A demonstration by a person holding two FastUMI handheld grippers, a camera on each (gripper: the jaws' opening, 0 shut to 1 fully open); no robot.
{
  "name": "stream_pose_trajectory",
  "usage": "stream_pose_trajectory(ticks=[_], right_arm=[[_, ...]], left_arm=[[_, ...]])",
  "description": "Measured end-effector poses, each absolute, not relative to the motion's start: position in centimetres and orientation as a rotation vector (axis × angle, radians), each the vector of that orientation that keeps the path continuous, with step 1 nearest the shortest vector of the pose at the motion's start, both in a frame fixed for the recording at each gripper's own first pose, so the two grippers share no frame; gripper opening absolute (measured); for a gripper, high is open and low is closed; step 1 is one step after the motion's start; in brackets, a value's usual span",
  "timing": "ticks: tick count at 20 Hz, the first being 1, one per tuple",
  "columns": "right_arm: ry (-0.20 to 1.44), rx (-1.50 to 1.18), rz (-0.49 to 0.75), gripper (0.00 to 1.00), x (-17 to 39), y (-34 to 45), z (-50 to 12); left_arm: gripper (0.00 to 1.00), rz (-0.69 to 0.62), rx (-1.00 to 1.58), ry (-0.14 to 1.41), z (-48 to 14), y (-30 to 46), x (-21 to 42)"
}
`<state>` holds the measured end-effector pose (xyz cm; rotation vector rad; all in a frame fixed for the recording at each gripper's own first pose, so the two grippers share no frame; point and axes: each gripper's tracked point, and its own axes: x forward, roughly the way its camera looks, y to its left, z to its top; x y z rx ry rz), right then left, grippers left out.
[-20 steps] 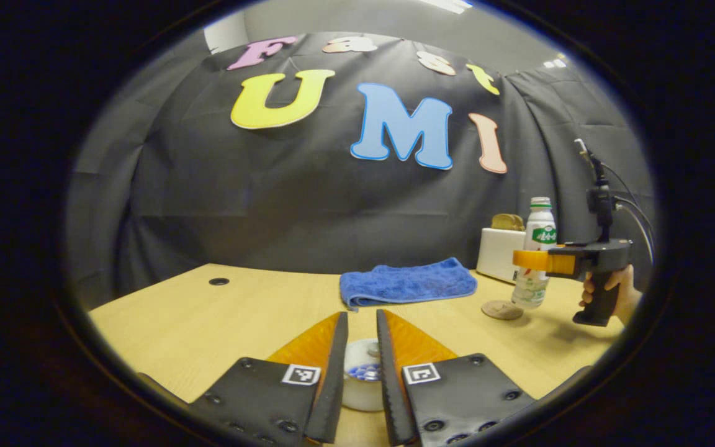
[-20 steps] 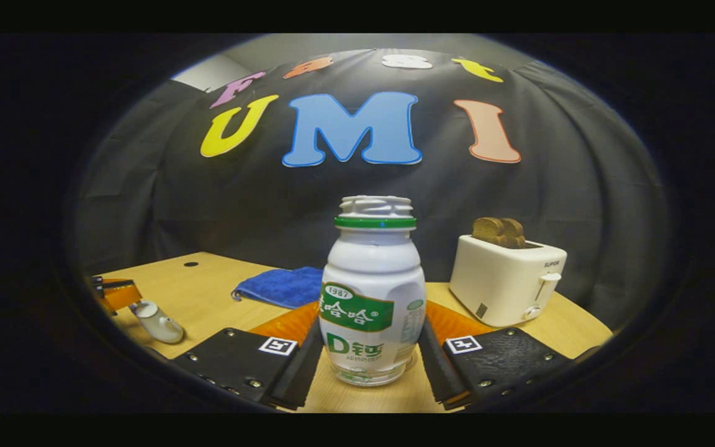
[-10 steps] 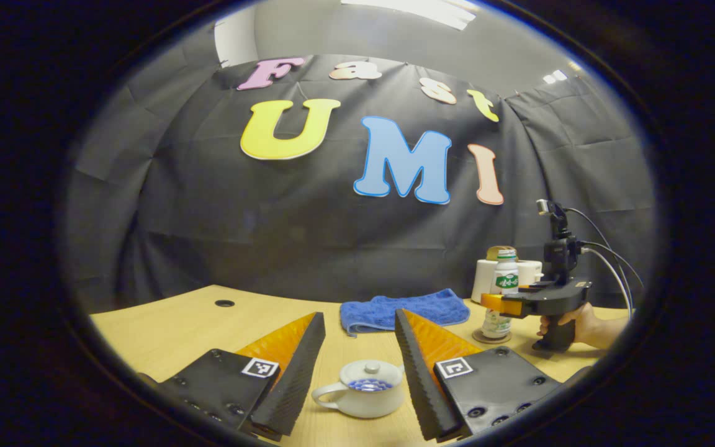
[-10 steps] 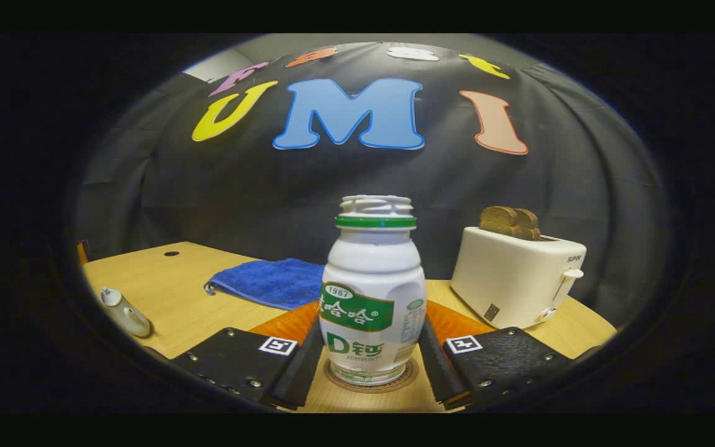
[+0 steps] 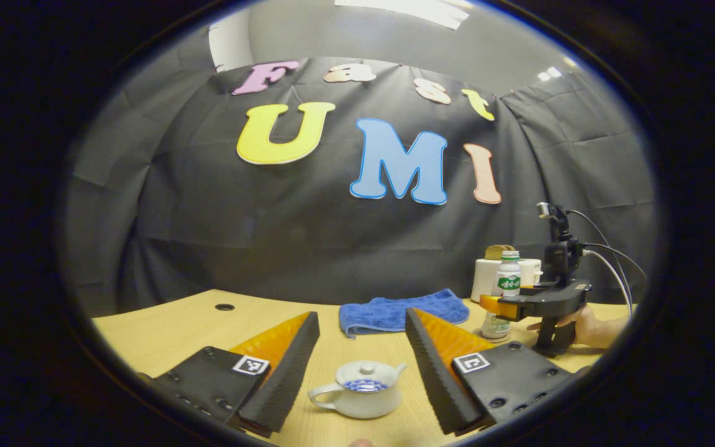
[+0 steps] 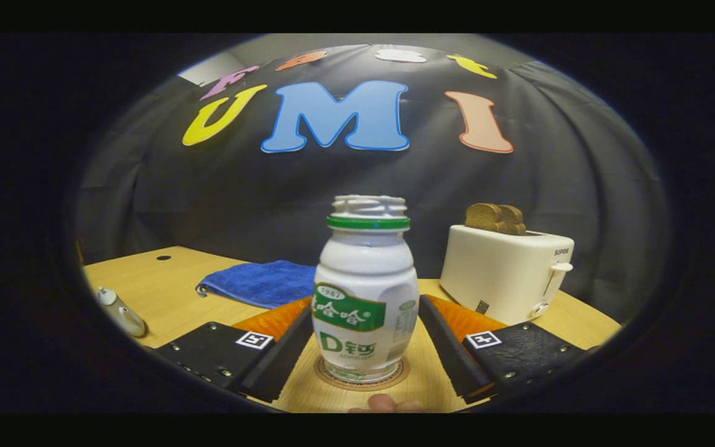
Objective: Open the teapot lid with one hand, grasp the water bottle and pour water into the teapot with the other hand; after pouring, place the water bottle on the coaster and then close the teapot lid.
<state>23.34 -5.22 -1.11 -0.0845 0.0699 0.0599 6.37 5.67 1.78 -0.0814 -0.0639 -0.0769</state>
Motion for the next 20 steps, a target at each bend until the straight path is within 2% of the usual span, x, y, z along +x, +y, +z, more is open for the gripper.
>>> stream_pose_trajectory(ticks=[3,8,13,16,19,20], right_arm=[[0.024,-0.077,0.058,0.97,20.6,-5.3,0.3],[-0.031,-0.077,0.063,0.97,11.2,-5.0,2.5],[-0.032,-0.021,0.021,0.97,0.0,-1.6,1.3],[-0.027,-0.063,0.046,0.97,-3.4,1.4,-0.7],[0.032,-0.023,0.052,0.96,-4.7,2.7,-3.0],[0.005,-0.012,0.02,0.98,-4.5,2.6,-2.2]], left_arm=[[1.0,-0.072,-0.054,-0.074,1.9,5.5,6.1],[1.0,-0.046,-0.056,-0.074,2.8,5.3,3.6],[0.99,-0.055,-0.097,0.041,-0.6,-0.4,-1.4],[0.99,-0.049,-0.078,0.087,-2.1,-2.3,-4.3],[0.99,-0.003,-0.017,0.049,-1.1,-2.3,-6.0],[0.99,-0.002,-0.01,0.047,-1.9,-3.0,-6.4]])
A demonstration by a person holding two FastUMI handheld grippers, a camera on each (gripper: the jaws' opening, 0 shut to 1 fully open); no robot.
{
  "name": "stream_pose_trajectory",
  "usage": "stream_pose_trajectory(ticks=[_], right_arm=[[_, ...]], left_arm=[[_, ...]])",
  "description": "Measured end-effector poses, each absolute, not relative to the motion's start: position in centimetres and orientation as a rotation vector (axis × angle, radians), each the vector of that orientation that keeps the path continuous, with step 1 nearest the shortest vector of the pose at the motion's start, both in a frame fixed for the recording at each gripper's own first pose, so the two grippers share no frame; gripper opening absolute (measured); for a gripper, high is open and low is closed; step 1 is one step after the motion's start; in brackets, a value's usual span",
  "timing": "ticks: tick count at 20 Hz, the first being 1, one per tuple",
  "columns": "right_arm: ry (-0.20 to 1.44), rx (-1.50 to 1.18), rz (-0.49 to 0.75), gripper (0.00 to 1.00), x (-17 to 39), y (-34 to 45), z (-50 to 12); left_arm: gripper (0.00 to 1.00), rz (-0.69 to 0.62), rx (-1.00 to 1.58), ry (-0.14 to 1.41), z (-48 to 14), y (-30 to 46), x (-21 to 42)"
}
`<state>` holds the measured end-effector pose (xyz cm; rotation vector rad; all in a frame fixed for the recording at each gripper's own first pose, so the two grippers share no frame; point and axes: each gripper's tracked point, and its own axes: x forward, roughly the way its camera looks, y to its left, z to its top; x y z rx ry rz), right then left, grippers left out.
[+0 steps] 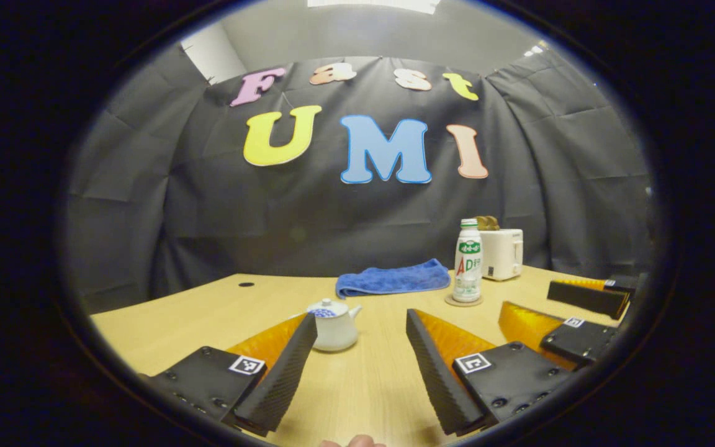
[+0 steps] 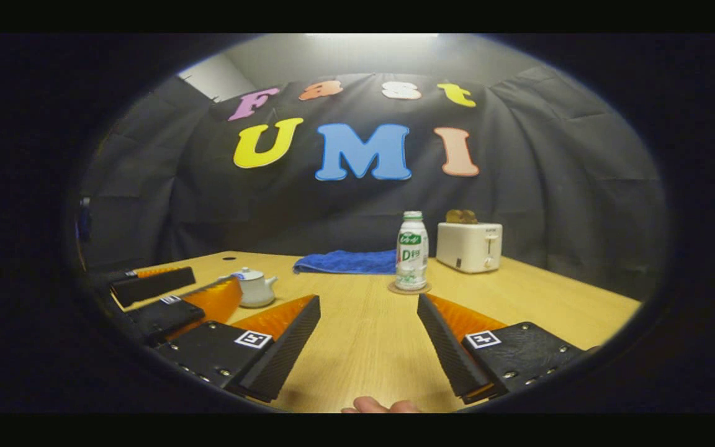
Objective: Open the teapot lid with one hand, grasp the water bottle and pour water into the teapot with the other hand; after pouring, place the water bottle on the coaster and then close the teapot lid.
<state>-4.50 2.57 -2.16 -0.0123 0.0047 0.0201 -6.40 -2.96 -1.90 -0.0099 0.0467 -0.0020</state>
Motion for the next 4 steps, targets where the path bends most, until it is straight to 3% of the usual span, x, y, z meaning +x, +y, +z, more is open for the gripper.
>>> stream_pose_trajectory(ticks=[1,2,3,4], right_arm=[[0.014,-0.027,-0.022,0.95,-4.64,1.77,-2.61],[0.015,-0.032,-0.012,0.97,-4.52,2.1,-2.92],[0.009,-0.037,-0.009,0.98,-4.34,2.43,-2.51],[0.013,-0.037,-0.013,0.97,-4.34,2.28,-2.58]], left_arm=[[0.99,-0.001,-0.016,0.056,-1.97,-2.69,-6.24],[0.9,-0.007,-0.013,0.056,-1.87,-2.71,-6.35],[0.99,-0.009,-0.014,0.055,-1.88,-2.8,-6.17],[0.99,-0.007,-0.013,0.054,-1.85,-2.7,-6.1]])
